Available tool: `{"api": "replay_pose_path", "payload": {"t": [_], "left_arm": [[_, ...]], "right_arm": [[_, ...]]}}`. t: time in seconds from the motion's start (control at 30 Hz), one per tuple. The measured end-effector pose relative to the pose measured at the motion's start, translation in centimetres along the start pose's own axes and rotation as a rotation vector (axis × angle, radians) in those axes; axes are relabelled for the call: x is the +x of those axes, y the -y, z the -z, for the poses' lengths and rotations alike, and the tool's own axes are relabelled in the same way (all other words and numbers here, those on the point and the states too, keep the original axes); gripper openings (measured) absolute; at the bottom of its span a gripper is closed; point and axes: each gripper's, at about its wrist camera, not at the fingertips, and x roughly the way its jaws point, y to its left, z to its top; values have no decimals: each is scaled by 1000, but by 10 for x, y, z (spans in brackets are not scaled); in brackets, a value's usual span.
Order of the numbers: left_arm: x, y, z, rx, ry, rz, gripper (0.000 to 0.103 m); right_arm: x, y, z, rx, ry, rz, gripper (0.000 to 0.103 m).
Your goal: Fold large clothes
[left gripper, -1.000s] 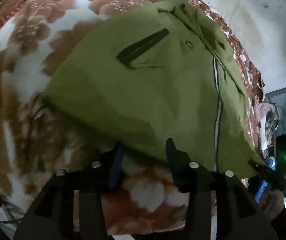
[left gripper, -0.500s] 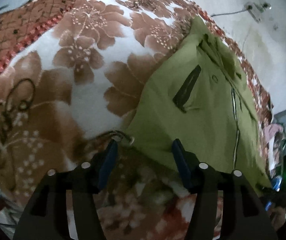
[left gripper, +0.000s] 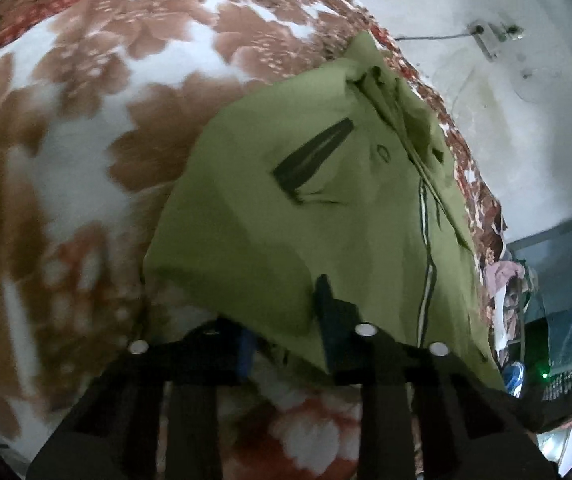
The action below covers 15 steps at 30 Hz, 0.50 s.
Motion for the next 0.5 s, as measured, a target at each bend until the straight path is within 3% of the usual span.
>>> {"api": "replay_pose_path", "payload": {"t": [0.07, 0.33, 0.5], "left_arm": [[5, 7, 1, 35, -20, -19, 7], [-7, 24, -2, 124, -25, -63, 4], [-23, 59, -16, 191, -9, -64, 4]], "right_arm": [[4, 2, 0, 4, -8, 0, 7], [14, 4, -2, -11, -39, 0, 7], [-16, -15, -18, -43, 19, -25, 6]]}}
